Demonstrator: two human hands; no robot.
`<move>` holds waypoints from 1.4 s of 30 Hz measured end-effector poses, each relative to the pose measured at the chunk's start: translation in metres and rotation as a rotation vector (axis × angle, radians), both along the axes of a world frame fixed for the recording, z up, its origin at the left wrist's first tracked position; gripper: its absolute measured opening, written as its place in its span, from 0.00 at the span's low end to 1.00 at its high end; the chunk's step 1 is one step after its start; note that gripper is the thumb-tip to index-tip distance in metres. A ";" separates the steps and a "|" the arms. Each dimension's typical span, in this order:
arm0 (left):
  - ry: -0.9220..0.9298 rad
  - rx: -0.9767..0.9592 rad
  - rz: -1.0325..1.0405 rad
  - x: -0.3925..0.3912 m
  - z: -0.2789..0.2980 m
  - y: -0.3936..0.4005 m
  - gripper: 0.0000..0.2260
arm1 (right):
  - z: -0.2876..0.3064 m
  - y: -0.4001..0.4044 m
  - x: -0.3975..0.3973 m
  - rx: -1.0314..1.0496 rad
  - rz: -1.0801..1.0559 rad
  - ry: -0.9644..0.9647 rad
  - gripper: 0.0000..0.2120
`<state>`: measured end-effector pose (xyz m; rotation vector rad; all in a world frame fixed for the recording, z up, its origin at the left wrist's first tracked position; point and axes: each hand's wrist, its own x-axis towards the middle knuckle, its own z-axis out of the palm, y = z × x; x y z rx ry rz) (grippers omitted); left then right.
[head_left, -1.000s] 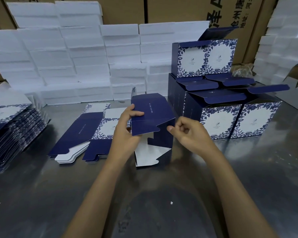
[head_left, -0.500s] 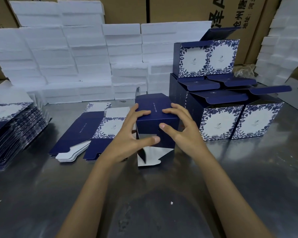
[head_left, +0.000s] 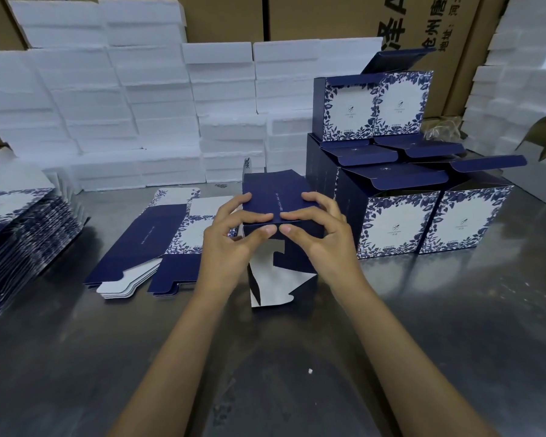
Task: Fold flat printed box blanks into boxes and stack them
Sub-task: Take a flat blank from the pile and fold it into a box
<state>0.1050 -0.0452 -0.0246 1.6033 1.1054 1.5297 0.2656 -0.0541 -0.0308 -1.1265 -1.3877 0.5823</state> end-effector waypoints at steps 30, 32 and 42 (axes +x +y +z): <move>-0.259 -0.672 -0.148 -0.002 -0.005 0.001 0.10 | -0.002 0.012 0.018 -0.159 0.241 0.402 0.21; -0.121 -0.791 -0.287 -0.002 -0.008 0.001 0.08 | 0.000 0.010 0.021 -0.145 0.242 0.313 0.22; 0.347 -0.776 0.022 -0.022 0.009 0.002 0.12 | 0.001 0.001 0.018 -0.065 0.245 -0.074 0.16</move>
